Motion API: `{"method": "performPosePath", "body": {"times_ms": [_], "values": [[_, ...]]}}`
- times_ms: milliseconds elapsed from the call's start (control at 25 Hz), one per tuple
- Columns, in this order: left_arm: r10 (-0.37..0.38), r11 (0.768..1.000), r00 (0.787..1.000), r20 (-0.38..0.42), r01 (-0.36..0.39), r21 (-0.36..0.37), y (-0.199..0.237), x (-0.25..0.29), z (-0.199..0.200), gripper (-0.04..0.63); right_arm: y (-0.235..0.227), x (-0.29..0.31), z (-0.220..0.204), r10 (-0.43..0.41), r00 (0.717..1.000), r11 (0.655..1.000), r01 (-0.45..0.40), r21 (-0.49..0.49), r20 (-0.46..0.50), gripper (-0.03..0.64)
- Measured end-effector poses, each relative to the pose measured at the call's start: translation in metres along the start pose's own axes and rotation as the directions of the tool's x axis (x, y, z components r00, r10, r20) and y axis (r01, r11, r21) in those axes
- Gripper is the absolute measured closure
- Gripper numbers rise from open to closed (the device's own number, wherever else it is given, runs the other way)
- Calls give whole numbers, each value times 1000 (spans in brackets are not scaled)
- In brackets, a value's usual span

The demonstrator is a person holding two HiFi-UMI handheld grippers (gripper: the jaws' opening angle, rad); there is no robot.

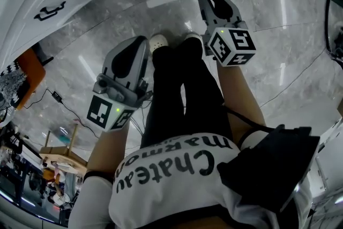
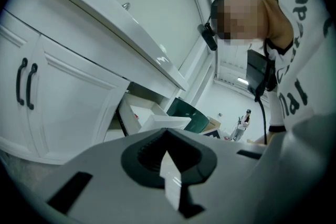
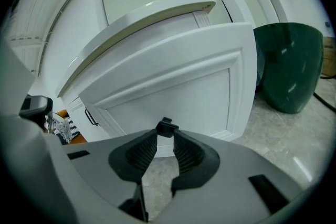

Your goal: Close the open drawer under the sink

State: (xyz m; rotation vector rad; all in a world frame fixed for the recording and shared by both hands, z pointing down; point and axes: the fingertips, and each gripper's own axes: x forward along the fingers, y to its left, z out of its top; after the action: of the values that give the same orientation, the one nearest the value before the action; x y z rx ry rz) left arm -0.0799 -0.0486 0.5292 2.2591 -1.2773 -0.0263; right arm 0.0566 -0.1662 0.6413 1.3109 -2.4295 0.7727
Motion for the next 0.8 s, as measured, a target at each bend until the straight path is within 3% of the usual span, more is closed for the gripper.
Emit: {"method": "performPosePath", "body": {"times_ms": [800], "values": [[14,1000,999,47,-15,20,-3,-5,4,586,-1,15,15,-11,1000,1000,10,5,27,508]]}}
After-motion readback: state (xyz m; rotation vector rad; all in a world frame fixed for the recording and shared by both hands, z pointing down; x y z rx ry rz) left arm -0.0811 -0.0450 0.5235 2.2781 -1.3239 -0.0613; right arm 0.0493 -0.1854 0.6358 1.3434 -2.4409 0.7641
